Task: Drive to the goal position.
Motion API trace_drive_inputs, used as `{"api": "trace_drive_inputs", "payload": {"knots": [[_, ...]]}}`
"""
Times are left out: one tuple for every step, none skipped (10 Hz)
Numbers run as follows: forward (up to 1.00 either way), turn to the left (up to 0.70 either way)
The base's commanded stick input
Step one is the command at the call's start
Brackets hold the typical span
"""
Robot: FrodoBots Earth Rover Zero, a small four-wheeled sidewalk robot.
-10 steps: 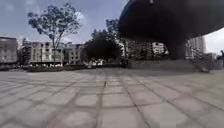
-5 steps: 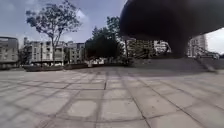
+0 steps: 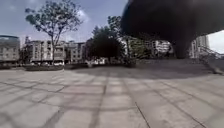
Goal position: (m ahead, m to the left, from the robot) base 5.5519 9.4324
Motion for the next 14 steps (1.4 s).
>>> {"api": "trace_drive_inputs", "payload": {"knots": [[0.70, 0.00], [0.70, 0.00], [0.70, 0.00], [0.70, 0.00], [0.70, 0.00], [0.70, 0.00], [0.70, 0.00], [0.70, 0.00], [0.70, 0.00], [0.70, 0.00], [0.70, 0.00], [0.70, 0.00], [0.70, 0.00], [0.70, 0.00]]}}
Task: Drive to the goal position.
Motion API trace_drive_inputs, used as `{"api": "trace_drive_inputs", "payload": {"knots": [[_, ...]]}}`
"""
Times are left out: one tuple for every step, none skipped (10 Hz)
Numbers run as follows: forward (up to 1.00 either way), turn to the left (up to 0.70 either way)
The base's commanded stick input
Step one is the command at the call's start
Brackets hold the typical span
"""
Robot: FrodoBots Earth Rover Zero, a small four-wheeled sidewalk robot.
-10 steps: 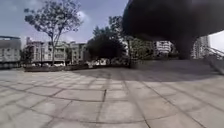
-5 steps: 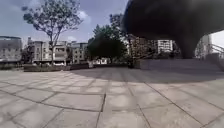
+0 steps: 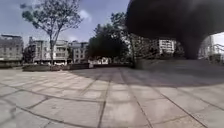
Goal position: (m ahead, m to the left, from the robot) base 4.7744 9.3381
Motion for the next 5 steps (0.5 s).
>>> {"api": "trace_drive_inputs", "payload": {"knots": [[0.70, 0.00], [0.70, 0.00], [0.70, 0.00], [0.70, 0.00], [0.70, 0.00]]}}
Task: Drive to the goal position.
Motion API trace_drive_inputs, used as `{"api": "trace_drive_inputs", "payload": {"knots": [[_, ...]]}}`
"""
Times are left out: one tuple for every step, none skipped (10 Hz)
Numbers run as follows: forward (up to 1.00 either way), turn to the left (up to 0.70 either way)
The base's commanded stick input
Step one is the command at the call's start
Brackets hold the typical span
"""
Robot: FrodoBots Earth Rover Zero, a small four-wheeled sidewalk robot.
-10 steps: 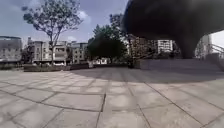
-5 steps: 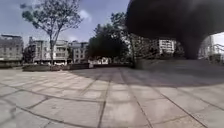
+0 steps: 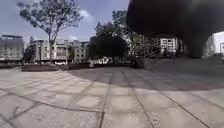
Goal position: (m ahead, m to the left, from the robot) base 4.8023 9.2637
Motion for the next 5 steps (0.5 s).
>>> {"api": "trace_drive_inputs", "payload": {"knots": [[0.70, 0.00], [0.70, 0.00], [0.70, 0.00], [0.70, 0.00], [0.70, 0.00]]}}
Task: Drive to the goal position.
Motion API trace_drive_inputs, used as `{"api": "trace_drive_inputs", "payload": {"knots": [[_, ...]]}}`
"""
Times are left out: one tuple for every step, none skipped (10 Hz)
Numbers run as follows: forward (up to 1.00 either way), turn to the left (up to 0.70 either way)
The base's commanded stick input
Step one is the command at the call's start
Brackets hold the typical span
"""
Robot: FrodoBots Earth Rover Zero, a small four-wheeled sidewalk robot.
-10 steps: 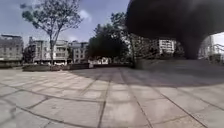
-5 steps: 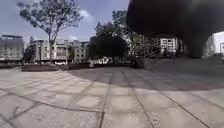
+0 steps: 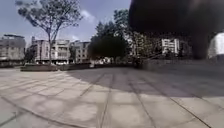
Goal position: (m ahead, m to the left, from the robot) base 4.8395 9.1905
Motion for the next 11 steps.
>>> {"api": "trace_drive_inputs", "payload": {"knots": [[0.70, 0.00], [0.70, 0.00], [0.70, 0.00], [0.70, 0.00], [0.70, 0.00], [0.70, 0.00], [0.70, 0.00], [0.70, 0.00], [0.70, 0.00], [0.70, 0.00], [0.00, 0.00]]}}
